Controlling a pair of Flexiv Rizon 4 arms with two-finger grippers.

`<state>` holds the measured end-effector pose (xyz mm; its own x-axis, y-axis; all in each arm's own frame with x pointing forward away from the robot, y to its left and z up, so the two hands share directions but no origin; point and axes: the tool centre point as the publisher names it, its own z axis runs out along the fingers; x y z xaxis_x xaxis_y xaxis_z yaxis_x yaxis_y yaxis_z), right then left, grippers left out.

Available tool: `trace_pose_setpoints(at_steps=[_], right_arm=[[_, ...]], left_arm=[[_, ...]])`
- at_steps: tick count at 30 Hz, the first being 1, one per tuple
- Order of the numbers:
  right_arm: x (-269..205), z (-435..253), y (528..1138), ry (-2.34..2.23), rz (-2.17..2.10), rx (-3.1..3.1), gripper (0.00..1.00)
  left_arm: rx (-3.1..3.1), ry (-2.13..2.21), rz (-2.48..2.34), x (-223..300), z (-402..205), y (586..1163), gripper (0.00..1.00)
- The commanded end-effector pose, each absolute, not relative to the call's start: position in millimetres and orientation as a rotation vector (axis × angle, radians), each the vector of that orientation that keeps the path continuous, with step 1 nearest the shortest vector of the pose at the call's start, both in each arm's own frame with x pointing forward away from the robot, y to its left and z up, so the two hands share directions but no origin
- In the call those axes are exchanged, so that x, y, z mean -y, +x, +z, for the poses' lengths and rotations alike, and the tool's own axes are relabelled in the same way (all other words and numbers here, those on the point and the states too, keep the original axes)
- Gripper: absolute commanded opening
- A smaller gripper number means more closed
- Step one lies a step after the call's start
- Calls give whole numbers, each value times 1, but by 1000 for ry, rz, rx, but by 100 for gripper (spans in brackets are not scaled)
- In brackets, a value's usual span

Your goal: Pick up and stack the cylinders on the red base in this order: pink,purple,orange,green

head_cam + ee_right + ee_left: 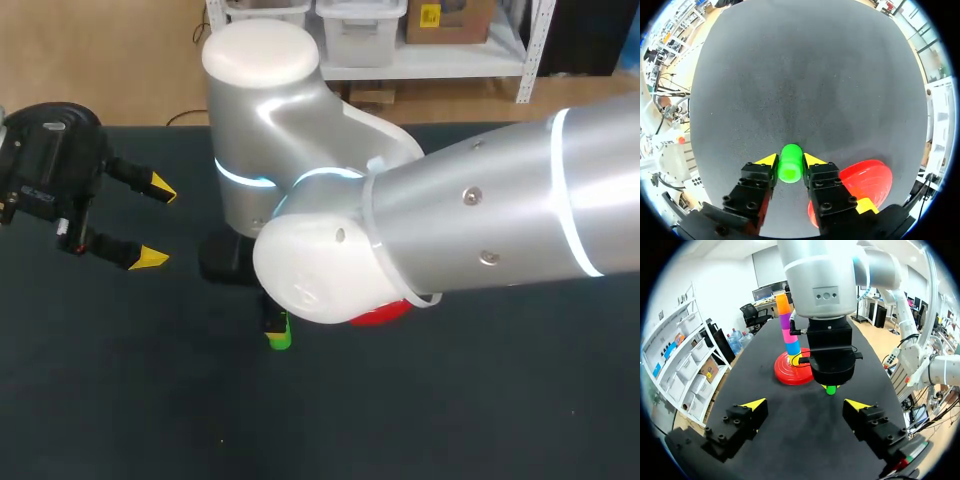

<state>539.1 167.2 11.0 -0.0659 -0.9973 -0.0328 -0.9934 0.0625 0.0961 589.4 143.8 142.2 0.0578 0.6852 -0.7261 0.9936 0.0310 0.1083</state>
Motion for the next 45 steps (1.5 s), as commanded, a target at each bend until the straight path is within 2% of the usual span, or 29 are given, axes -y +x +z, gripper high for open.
trace_pose_setpoints(at_steps=[1,17,37,45], right_arm=[[-168,10,540,2114,-148,2252,0],[-153,37,543,2084,-85,2320,0],[-122,221,575,2083,21,2535,0],[-104,276,600,1992,24,2663,0]], left_arm=[[-1686,1717,-634,-144,141,591,100],[-1686,1717,-634,-144,141,591,100],[-1686,1717,-634,-144,141,591,100],[-1686,1717,-634,-144,141,591,100]])
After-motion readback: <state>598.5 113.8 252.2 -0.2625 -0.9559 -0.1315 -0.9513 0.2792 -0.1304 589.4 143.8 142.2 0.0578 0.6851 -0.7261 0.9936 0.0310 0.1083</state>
